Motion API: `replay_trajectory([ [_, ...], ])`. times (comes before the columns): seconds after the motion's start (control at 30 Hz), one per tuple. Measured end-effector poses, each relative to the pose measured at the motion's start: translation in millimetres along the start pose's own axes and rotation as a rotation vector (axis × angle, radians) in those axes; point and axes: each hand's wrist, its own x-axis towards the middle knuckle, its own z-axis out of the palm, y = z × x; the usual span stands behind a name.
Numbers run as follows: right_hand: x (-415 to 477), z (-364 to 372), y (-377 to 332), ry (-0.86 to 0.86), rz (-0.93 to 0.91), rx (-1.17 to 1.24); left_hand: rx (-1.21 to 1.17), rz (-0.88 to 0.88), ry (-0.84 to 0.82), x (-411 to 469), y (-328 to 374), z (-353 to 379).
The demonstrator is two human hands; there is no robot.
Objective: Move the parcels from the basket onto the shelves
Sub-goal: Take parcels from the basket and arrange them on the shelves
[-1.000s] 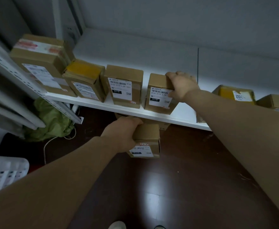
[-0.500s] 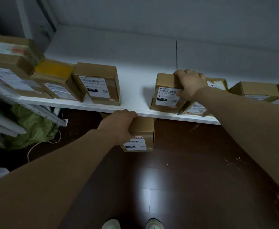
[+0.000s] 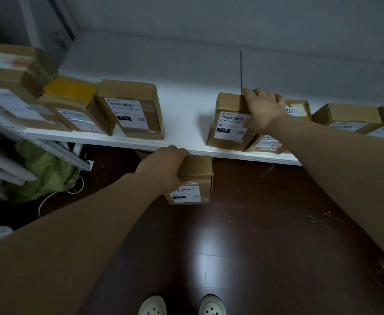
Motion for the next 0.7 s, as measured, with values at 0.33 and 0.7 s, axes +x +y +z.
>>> replay_trajectory([
  [0.33, -66.1, 6.0, -64.8, -0.293, -0.274, 0.621, -0.061, -0.047, -0.035, -22.4, 1.4, -0.1],
  [0.7, -81.6, 22.3, -102.9, -0.503, -0.405, 0.139, -0.115, -0.017, 0.002, -42.8, -22.0, -0.3],
])
